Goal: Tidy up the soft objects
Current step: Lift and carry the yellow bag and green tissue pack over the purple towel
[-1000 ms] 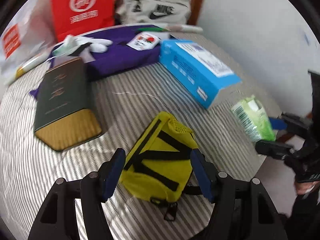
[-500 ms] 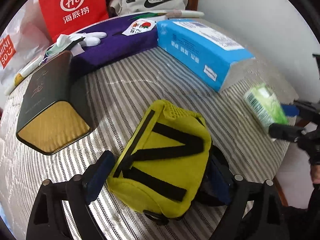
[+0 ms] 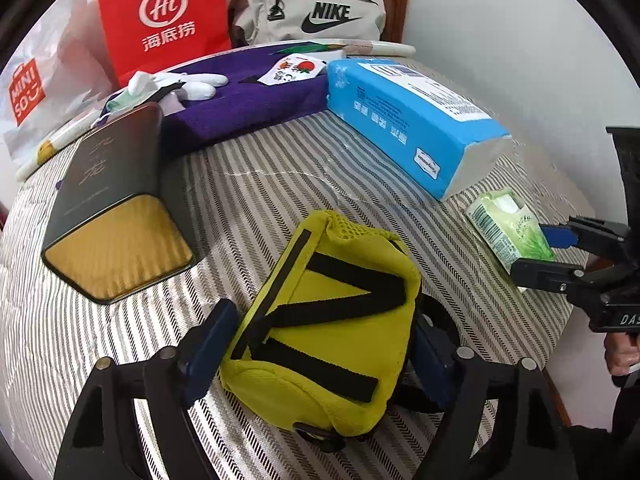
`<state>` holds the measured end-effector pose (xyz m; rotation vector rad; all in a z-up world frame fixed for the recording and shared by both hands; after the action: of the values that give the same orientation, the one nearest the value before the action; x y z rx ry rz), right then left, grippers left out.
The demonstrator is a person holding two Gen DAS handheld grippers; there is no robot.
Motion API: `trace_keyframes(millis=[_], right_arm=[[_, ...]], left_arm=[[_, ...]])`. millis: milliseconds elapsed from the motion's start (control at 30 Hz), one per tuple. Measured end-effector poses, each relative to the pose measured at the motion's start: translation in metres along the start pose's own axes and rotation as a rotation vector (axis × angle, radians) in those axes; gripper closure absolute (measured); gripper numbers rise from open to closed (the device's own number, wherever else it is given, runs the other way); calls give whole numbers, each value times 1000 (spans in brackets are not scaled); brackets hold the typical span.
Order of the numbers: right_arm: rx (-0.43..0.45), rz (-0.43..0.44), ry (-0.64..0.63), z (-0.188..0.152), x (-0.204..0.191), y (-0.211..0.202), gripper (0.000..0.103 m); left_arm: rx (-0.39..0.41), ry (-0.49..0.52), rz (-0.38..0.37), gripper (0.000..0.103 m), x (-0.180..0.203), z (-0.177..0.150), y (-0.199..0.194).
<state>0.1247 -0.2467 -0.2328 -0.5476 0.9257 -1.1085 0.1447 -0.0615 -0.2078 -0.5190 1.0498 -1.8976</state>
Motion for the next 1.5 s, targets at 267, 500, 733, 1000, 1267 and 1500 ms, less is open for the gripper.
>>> trace_keyframes(millis=[267,500,733,1000,1267,1500], right_arm=[[32,-28,-45,-1,-4,2,43],[40,-15,-36,-2,-3,0,42],[65,-11,-2,0,-4,2,32],[100,-74,-33,0,-10,7,31],[131,-133,-31,-4,-7,3,44],[132,-106,-10,-5,-5,-11,45]], left_arm=[[14,-120,64,30,-24,-26,-18],[14,-260,117,27,-57,-52,-32],[31,-271,136,23,-55,-55,-29],[36,-247,201,23,-49,-54,-26],[44,-311,214,31,-51,-56,-30],[41,-316,233,38,-44,-55,-39]])
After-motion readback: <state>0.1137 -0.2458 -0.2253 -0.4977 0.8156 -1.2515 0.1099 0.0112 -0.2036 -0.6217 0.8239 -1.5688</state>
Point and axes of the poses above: each gripper's, at about its wrist camera, not at the fingertips, and y roughly the way its jaws point, x to its right, z to its top, the point moved 5 cm from there along y, roughly the way its jaws point, and after that the axes turned 9 degrees about y, right-handed, at the moved point
